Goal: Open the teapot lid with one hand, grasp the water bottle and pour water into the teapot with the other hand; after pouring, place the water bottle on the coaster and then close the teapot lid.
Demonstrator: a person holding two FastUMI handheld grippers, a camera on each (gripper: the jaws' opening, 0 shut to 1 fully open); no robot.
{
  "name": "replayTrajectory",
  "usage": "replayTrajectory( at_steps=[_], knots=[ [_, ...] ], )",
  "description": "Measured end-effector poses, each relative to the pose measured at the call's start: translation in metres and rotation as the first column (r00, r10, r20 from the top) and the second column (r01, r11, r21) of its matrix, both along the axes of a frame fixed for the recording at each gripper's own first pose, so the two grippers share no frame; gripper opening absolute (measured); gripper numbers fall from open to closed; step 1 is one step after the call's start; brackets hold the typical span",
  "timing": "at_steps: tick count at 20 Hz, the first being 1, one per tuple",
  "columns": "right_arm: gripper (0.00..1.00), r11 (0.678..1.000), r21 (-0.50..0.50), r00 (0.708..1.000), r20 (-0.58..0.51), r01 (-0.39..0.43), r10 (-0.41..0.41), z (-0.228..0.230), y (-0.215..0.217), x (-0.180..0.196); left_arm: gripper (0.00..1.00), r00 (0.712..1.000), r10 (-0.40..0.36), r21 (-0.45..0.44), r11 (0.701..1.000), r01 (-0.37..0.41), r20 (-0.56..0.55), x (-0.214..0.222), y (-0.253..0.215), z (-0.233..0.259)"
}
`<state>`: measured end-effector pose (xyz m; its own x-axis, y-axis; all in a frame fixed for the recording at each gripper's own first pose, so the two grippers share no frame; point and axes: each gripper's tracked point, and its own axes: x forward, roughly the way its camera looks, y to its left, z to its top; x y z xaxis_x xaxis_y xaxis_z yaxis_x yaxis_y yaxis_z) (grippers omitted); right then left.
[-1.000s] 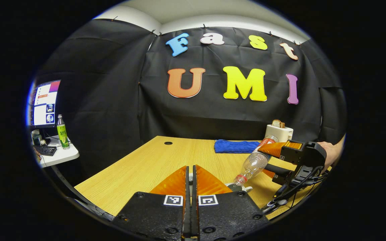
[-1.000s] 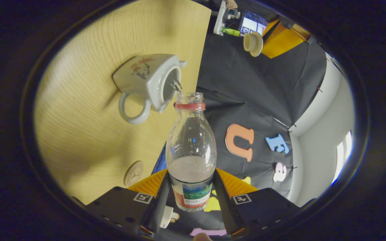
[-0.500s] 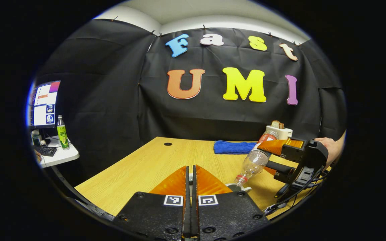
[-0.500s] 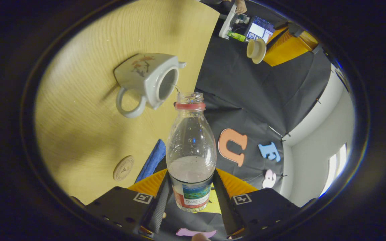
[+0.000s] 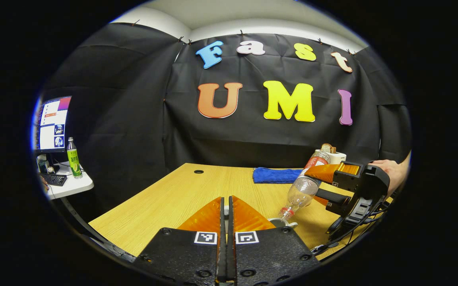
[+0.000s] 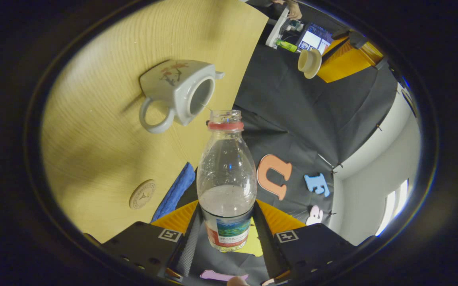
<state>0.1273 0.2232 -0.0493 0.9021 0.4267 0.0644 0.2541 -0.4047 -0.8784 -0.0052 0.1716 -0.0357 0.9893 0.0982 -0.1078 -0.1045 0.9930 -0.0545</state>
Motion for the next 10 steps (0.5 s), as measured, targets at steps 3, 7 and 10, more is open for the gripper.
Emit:
replayTrajectory(
  at_steps=[3,7,10],
  knots=[
    [0.71,1.000,-0.006,1.000,0.003,0.001,-0.001,-0.0013,0.0009,-0.0013,0.03,1.000,0.003,0.000,1.000,-0.003,-0.001,-0.0007,0.0001,0.0001],
    [0.71,1.000,-0.011,1.000,0.006,0.005,-0.005,-0.0006,0.0005,-0.0006,0.03,1.000,0.001,0.004,1.000,-0.001,0.005,-0.0012,-0.0014,0.0028],
    [0.71,1.000,-0.013,1.000,0.011,-0.003,0.003,-0.0013,0.0019,-0.0023,0.03,1.000,0.002,0.004,1.000,-0.002,0.004,-0.0007,-0.0013,0.0032]
  ],
)
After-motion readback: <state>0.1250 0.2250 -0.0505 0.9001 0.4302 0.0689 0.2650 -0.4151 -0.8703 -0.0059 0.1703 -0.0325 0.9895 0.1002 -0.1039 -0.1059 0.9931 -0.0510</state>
